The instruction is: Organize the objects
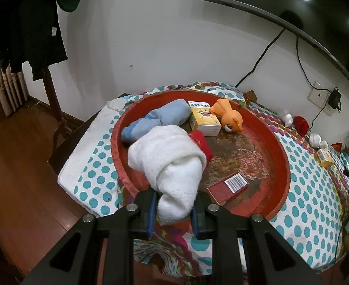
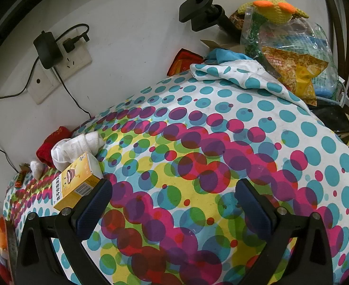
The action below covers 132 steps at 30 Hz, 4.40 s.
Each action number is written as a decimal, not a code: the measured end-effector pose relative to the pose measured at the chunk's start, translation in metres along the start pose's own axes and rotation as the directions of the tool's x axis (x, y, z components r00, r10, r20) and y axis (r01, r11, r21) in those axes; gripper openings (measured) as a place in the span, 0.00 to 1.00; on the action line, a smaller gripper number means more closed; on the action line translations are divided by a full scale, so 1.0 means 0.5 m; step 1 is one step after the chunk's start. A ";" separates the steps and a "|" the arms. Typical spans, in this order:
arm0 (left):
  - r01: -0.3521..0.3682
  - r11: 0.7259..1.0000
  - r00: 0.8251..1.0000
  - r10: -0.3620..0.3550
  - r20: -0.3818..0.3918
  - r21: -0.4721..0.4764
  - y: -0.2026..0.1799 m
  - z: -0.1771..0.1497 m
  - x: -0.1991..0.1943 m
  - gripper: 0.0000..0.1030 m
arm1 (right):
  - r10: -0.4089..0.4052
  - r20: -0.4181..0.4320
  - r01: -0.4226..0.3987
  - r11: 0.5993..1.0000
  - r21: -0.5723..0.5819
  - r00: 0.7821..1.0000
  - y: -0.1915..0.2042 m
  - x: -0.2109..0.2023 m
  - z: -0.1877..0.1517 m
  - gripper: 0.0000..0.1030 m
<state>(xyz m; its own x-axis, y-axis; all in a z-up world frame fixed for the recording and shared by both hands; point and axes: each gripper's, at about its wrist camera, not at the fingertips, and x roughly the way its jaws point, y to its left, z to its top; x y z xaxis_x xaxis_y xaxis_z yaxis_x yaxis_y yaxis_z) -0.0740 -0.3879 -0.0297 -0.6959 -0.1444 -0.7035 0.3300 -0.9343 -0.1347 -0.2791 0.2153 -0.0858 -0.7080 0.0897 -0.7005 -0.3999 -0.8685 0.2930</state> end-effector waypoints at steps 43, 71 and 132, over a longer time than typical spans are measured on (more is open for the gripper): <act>0.223 0.965 0.961 -0.195 0.194 -0.135 -0.077 -0.118 -0.096 0.66 | -0.083 -0.027 0.078 0.986 -0.147 0.996 0.055 0.014 -0.006 1.00; 0.336 0.939 0.942 -0.335 -0.027 0.073 -0.185 -0.216 -0.037 0.65 | -0.032 -0.117 -0.022 0.900 -0.435 0.993 0.334 0.095 -0.051 1.00; 0.288 0.957 0.954 -0.289 -0.082 -0.021 -0.166 -0.226 -0.021 0.65 | 0.265 -0.282 -0.384 0.537 -0.751 0.922 0.647 -0.224 -0.337 0.84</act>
<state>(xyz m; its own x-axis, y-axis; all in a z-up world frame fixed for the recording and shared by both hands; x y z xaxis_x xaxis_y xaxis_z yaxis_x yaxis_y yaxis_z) -0.0220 -0.2721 -0.0898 -0.7066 0.1590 -0.6895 0.1286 -0.9294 -0.3461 -0.2308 -0.1577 -0.0222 -0.5944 -0.2851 -0.7519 0.4945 -0.8669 -0.0622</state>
